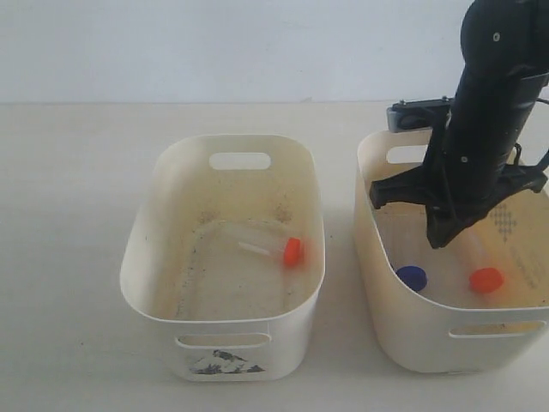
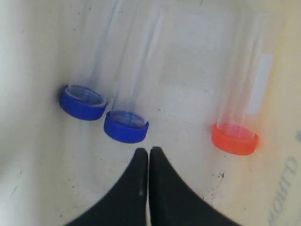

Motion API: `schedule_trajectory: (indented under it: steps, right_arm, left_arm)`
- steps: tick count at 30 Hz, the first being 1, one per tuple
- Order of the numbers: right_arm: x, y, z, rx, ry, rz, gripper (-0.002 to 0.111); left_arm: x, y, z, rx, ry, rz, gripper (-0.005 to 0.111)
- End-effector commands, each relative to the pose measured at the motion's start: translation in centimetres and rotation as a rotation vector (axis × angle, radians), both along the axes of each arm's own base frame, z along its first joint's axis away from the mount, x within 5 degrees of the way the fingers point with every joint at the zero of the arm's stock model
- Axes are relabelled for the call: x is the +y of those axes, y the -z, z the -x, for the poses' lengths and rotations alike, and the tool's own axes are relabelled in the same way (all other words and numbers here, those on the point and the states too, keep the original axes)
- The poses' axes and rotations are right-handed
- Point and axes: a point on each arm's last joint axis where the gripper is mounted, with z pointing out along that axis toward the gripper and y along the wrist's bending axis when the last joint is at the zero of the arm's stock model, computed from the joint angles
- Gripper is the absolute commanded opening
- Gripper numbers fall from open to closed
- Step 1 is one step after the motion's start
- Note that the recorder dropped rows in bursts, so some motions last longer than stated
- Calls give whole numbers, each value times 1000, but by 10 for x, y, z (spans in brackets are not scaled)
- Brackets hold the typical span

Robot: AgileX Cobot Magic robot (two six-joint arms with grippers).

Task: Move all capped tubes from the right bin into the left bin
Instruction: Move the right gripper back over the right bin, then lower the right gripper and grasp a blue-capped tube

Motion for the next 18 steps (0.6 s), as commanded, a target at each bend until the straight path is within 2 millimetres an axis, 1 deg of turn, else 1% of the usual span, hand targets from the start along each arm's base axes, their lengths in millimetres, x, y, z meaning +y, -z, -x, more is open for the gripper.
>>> schedule_trajectory:
  steps: [1, 4, 6, 8, 12, 15, 18]
  right_arm:
    - [-1, -1, -2, -21, -12, -4, 0]
    - [-3, 1, -2, -17, -5, -3, 0]
    - [-11, 9, 3, 13, 20, -2, 0]
    - [-15, 19, 10, 51, 50, -25, 0]
    - [-14, 37, 21, 55, 59, -68, 0]
    - [-14, 45, 24, 42, 63, -73, 0]
    - [-15, 48, 27, 47, 64, -71, 0]
  left_arm:
    - [0, -2, 0, -7, 0, 13, 4]
    - [0, -2, 0, -7, 0, 13, 4]
    - [0, -2, 0, -7, 0, 13, 4]
    - [0, -2, 0, -7, 0, 13, 4]
    - [0, -2, 0, -7, 0, 13, 4]
    - [0, -2, 0, -7, 0, 13, 4]
    - [0, -2, 0, -7, 0, 13, 4]
